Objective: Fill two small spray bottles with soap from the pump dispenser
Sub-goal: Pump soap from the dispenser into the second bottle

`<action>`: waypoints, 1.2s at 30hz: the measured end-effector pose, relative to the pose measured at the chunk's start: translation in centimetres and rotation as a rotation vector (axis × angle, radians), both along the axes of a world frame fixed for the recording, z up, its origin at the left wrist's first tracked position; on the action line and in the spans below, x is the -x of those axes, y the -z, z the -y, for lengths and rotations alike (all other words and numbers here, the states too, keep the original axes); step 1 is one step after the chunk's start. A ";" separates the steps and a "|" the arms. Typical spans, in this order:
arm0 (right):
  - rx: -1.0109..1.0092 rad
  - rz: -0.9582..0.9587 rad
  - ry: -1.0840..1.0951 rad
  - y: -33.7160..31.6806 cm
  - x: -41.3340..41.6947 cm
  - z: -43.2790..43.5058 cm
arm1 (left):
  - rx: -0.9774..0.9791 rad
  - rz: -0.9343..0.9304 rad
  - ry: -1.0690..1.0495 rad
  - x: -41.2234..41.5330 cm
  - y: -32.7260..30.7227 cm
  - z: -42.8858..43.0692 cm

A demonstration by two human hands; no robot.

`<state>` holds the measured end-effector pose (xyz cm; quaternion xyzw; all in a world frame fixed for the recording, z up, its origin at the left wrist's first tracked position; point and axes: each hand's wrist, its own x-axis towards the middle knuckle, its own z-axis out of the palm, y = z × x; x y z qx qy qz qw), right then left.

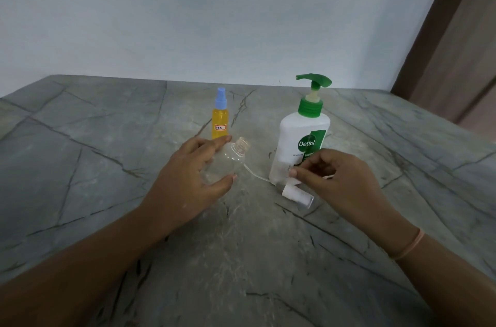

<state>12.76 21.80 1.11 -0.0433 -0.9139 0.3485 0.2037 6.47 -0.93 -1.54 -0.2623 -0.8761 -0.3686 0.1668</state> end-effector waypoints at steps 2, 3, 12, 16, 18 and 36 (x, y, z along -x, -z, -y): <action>0.040 -0.079 0.017 -0.6 0.0 -0.2 | 0.001 0.005 0.001 -0.1 -0.2 -0.2; 0.062 -0.127 0.028 -1.1 0.0 -0.4 | -0.002 0.006 0.000 -0.2 -0.3 -0.4; 0.197 -0.579 0.139 -8.2 3.7 -2.0 | -0.090 -0.018 -0.035 -0.6 -2.0 -2.8; 0.210 -0.341 0.045 -11.4 5.8 -2.0 | -0.178 0.010 0.003 -0.4 -3.2 -3.9; 0.221 -0.167 -0.016 -12.3 6.9 -1.7 | -0.209 0.029 0.017 0.0 -4.0 -4.4; 0.056 0.520 -0.118 -13.1 12.8 0.8 | -0.330 0.107 0.078 2.9 -7.3 -6.3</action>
